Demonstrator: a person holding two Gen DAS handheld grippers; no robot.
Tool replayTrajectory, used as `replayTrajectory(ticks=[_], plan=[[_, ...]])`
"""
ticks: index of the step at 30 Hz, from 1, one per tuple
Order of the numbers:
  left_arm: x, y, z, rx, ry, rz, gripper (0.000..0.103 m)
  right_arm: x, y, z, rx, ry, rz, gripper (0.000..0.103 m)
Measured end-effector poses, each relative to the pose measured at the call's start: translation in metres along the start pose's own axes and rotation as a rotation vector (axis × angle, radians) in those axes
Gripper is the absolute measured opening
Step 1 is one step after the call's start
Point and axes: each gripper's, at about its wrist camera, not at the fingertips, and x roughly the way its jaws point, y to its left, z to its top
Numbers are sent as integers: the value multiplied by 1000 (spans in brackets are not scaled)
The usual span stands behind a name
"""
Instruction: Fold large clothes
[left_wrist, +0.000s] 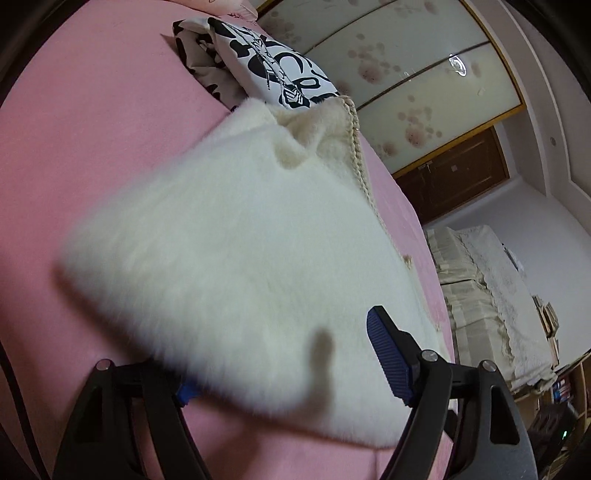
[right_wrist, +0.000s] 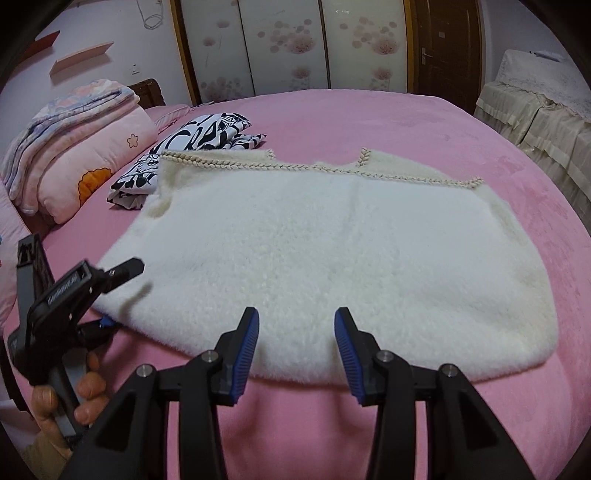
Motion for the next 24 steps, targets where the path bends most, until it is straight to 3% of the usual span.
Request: replayTrajectory(ticks=[5, 6, 8, 9, 10, 11, 14, 16, 20, 24], plan=[[16, -17, 16, 10, -45, 57, 75, 10, 2, 9, -39, -28, -24, 43], [15, -23, 16, 9, -68, 72, 71, 13, 2, 12, -47, -32, -29, 43], [15, -34, 15, 35, -93, 144, 52, 21, 3, 22, -60, -34, -28, 42], [16, -43, 14, 74, -103, 205, 30, 27, 3, 27, -69, -39, -29, 42], [16, -46, 17, 97, -110, 225, 24, 31, 4, 31, -79, -45, -35, 37], [11, -51, 16, 128, -115, 226, 22, 37, 5, 36, -94, -51, -39, 26], [0, -72, 14, 196, -151, 230, 20, 64, 10, 47, -140, -16, -40, 10], [-8, -95, 10, 283, -186, 233, 20, 85, 9, 47, -150, 44, -14, 9], [-22, -152, -8, 465, -228, 190, 20, 95, 8, 39, -164, 45, 17, 9], [-14, -211, -27, 603, -227, 127, 20, 90, -19, 43, -41, 81, 160, 9]])
